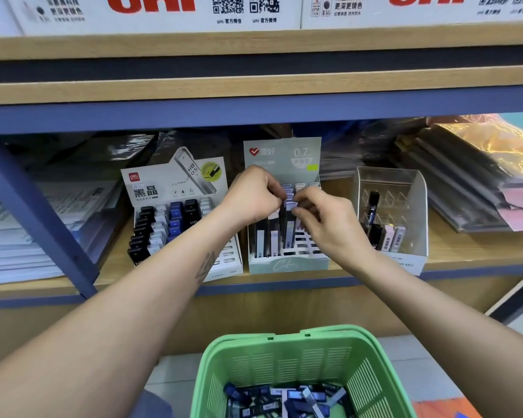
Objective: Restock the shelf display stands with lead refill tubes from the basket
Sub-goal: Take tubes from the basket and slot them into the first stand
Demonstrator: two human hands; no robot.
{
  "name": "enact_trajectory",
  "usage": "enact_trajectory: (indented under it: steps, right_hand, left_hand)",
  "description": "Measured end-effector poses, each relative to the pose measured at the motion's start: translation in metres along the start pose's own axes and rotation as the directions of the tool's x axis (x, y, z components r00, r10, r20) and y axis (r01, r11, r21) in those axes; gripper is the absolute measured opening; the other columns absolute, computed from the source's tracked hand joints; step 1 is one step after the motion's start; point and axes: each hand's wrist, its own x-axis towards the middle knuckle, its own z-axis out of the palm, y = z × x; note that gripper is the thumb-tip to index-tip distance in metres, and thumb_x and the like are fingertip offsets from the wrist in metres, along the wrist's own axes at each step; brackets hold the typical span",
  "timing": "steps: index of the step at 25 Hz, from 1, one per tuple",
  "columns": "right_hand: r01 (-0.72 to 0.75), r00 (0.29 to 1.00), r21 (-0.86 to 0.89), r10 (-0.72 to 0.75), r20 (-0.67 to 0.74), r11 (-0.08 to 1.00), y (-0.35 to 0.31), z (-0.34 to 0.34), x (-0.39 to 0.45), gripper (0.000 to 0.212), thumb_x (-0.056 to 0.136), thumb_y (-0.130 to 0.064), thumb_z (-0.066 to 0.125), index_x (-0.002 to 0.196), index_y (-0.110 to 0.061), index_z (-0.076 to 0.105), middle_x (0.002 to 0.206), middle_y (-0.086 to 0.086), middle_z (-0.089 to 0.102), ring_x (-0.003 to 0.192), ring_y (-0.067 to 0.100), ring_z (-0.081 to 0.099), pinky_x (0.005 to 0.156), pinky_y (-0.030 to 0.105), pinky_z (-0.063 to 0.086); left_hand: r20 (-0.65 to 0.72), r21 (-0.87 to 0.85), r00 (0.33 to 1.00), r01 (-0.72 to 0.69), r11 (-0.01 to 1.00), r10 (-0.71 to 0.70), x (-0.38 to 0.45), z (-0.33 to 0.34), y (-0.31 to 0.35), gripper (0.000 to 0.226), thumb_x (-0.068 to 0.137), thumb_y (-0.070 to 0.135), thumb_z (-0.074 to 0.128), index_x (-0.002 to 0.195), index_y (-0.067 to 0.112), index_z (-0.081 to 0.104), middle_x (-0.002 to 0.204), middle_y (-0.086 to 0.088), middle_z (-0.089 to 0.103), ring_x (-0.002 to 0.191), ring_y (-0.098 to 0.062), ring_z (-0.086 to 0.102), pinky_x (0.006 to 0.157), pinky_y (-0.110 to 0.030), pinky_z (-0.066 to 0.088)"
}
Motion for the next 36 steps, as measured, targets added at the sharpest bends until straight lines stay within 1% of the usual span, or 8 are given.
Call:
enact_trajectory:
  steps: [9, 12, 15, 18, 20, 24, 30, 36]
  right_hand:
    - [-0.086, 0.996, -0.135, 0.085, -0.010, 0.987, -0.005, -0.006, -0.012, 0.028, 0.099, -0.018, 0.055, 0.126, -0.023, 0.057, 0.091, -0.007, 0.069, 0.076, 0.020, 0.061, 0.070, 0.039, 0.051]
    - [-0.162, 0.986, -0.121, 0.156, -0.057, 0.979, -0.010, -0.009, -0.028, 0.019, 0.093, -0.015, 0.055, 0.111, -0.022, 0.059, 0.082, -0.006, 0.067, 0.068, 0.022, 0.057, 0.066, 0.041, 0.050]
    - [-0.205, 0.966, -0.181, 0.228, 0.122, 0.962, -0.012, 0.004, -0.072, 0.009, 0.089, -0.016, 0.058, 0.096, -0.021, 0.060, 0.083, 0.002, 0.070, 0.078, 0.030, 0.064, 0.067, 0.041, 0.050]
    - [-0.197, 0.824, -0.390, 0.368, 0.432, 0.899, -0.001, 0.028, -0.132, 0.009, 0.089, -0.019, 0.054, 0.095, -0.021, 0.059, 0.094, 0.010, 0.071, 0.090, 0.037, 0.065, 0.069, 0.039, 0.048]
    - [-0.160, 0.581, -0.504, 0.494, 0.647, 0.849, 0.014, 0.050, -0.175, 0.017, 0.088, -0.014, 0.052, 0.099, -0.018, 0.063, 0.100, 0.013, 0.069, 0.093, 0.035, 0.067, 0.074, 0.037, 0.051]
    - [-0.199, 0.327, -0.606, 0.635, 0.700, 0.770, 0.053, 0.083, -0.239, 0.038, 0.089, -0.001, 0.050, 0.124, -0.011, 0.060, 0.116, 0.012, 0.066, 0.102, 0.028, 0.066, 0.088, 0.036, 0.056]
    - [-0.161, 0.270, -0.646, 0.663, 0.699, 0.746, 0.103, 0.124, -0.288, 0.075, 0.091, -0.017, 0.069, 0.153, -0.009, 0.028, 0.157, 0.014, 0.035, 0.146, 0.031, 0.034, 0.120, 0.044, 0.033]
    - [-0.114, 0.292, -0.674, 0.673, 0.680, 0.730, 0.130, 0.152, -0.317, 0.085, 0.096, -0.018, 0.062, 0.161, -0.010, 0.006, 0.166, 0.011, 0.017, 0.154, 0.030, 0.017, 0.126, 0.048, 0.012]
  left_hand:
    - [-0.104, 0.030, 0.993, -0.057, 0.998, 0.060, -0.013, -0.003, 0.002, 0.023, 0.086, 0.007, 0.061, 0.097, 0.020, 0.077, 0.101, 0.001, 0.073, 0.098, -0.017, 0.065, 0.091, -0.035, 0.054]
    - [-0.214, 0.201, 0.938, -0.230, 0.952, 0.272, -0.038, 0.002, 0.001, 0.021, 0.086, 0.004, 0.056, 0.098, 0.014, 0.070, 0.102, -0.001, 0.066, 0.100, -0.020, 0.057, 0.089, -0.039, 0.050]
    - [-0.097, 0.313, 0.890, -0.397, 0.863, 0.445, -0.083, 0.026, -0.011, 0.014, 0.084, 0.005, 0.055, 0.096, 0.012, 0.056, 0.097, -0.003, 0.057, 0.095, -0.023, 0.051, 0.082, -0.037, 0.046]
    - [0.226, 0.366, 0.914, -0.399, 0.841, 0.335, -0.131, 0.072, -0.035, 0.023, 0.087, 0.010, 0.053, 0.110, 0.013, 0.051, 0.111, -0.003, 0.055, 0.108, -0.022, 0.050, 0.092, -0.034, 0.040]
    - [0.468, 0.427, 0.868, -0.387, 0.817, 0.166, -0.157, 0.108, -0.058, 0.033, 0.088, 0.006, 0.051, 0.120, 0.011, 0.049, 0.124, -0.008, 0.054, 0.120, -0.025, 0.049, 0.103, -0.037, 0.040]
    - [0.671, 0.519, 0.707, -0.233, 0.822, -0.223, -0.190, 0.174, -0.116, 0.061, 0.087, -0.011, 0.050, 0.145, 0.004, 0.040, 0.148, -0.017, 0.045, 0.124, -0.031, 0.055, 0.102, -0.035, 0.047]
    - [0.615, 0.682, 0.638, -0.135, 0.719, -0.463, -0.222, 0.241, -0.183, 0.071, 0.087, -0.011, 0.053, 0.152, 0.000, 0.027, 0.159, -0.023, 0.027, 0.148, -0.036, 0.025, 0.123, -0.046, 0.022]
    - [0.548, 0.741, 0.641, -0.074, 0.667, -0.538, -0.236, 0.275, -0.212, 0.071, 0.089, -0.004, 0.058, 0.151, -0.007, 0.023, 0.151, -0.029, 0.036, 0.141, -0.040, 0.036, 0.119, -0.047, 0.029]
